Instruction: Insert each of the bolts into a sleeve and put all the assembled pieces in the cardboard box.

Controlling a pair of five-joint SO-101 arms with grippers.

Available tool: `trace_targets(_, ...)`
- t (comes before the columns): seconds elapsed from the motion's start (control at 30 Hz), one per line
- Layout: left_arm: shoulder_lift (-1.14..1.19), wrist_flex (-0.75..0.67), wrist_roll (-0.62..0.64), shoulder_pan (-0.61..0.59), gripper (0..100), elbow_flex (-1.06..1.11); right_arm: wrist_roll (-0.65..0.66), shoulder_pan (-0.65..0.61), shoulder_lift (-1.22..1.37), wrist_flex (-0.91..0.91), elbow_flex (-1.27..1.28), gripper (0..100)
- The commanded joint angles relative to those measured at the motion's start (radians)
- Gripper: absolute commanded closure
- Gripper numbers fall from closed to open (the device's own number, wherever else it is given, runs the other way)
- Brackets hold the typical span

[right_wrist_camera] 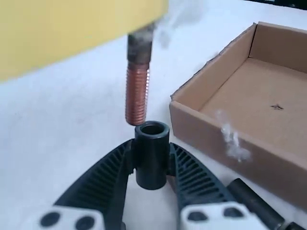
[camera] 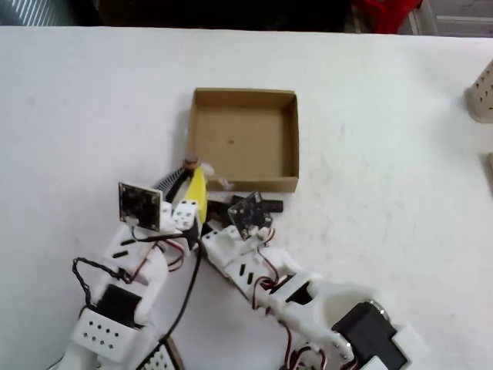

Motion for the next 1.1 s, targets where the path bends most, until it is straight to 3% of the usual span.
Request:
trace_targets(0.0,-0.005,-0.06,-0.008,0.008,98,0.005,0.015,-0.01,-0.064,0.001,0.005,97.8)
trace_targets(0.2,0.093,-0.173,-0.005,-0.041,98,-0.028,0.008,-0.073,-0.225,0.113,0.058,98.1)
trace_targets(0.4,0.412,-0.249,0.048,-0.094,98,-0.222,0.008,-0.036,-0.294,0.143,0.06,98.2)
trace_targets(0.67,0.779,-0.166,0.12,-0.182,98,-0.62,0.009,-0.03,-0.294,0.139,0.057,98.2)
trace_targets(0.8,0.763,-0.114,0.118,-0.189,98,-0.628,0.009,-0.03,-0.294,0.139,0.055,98.2)
trace_targets(1.07,0.573,-0.244,0.117,-0.183,98,-0.422,0.008,0.01,-0.292,-0.007,0.058,98.2)
